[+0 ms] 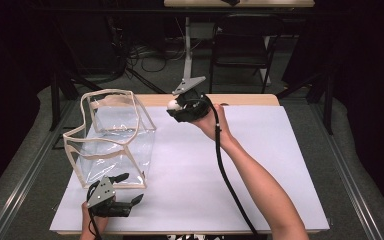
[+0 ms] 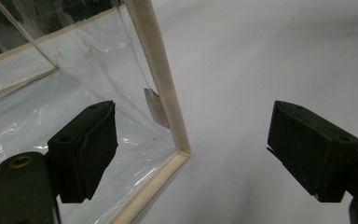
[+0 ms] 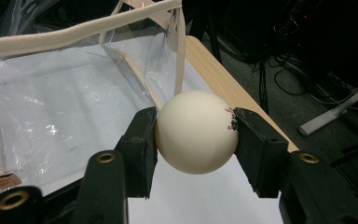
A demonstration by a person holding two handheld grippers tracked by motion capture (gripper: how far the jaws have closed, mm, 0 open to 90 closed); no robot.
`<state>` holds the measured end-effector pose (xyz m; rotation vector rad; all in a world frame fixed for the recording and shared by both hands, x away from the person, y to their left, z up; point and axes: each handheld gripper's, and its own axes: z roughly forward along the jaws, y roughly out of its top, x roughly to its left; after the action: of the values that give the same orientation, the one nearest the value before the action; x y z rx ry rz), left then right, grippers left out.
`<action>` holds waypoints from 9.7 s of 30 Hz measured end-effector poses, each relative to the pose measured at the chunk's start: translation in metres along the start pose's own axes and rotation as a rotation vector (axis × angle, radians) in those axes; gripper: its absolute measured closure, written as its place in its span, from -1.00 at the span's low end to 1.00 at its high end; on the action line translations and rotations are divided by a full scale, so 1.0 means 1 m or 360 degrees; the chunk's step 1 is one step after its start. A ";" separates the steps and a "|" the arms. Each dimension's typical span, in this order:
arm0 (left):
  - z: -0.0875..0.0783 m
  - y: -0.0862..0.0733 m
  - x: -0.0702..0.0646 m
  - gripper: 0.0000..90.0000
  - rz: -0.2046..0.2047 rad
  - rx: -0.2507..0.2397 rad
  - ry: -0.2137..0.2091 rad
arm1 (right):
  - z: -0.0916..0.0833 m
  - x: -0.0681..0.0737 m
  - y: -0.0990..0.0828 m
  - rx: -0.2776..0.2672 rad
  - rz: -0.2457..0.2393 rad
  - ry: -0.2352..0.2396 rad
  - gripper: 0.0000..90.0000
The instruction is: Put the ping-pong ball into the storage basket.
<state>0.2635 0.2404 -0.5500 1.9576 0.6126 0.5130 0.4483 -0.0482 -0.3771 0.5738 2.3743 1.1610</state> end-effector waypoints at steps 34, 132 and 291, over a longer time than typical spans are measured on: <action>0.000 0.000 0.000 -0.64 0.0000 0.0000 -0.0001 | 0.006 0.008 0.027 0.0026 -0.0068 0.0022 0.13; 0.000 0.000 0.001 -0.64 -0.0001 -0.0008 -0.0011 | 0.027 0.047 0.091 0.0073 -0.0226 0.0109 0.13; 0.003 0.000 0.002 -0.64 0.0004 0.0016 -0.0040 | 0.005 0.033 0.006 0.0193 -0.0008 0.0277 -1.00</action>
<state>0.2668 0.2395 -0.5509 1.9715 0.5984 0.4873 0.4245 -0.0241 -0.3813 0.5246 2.6062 1.1109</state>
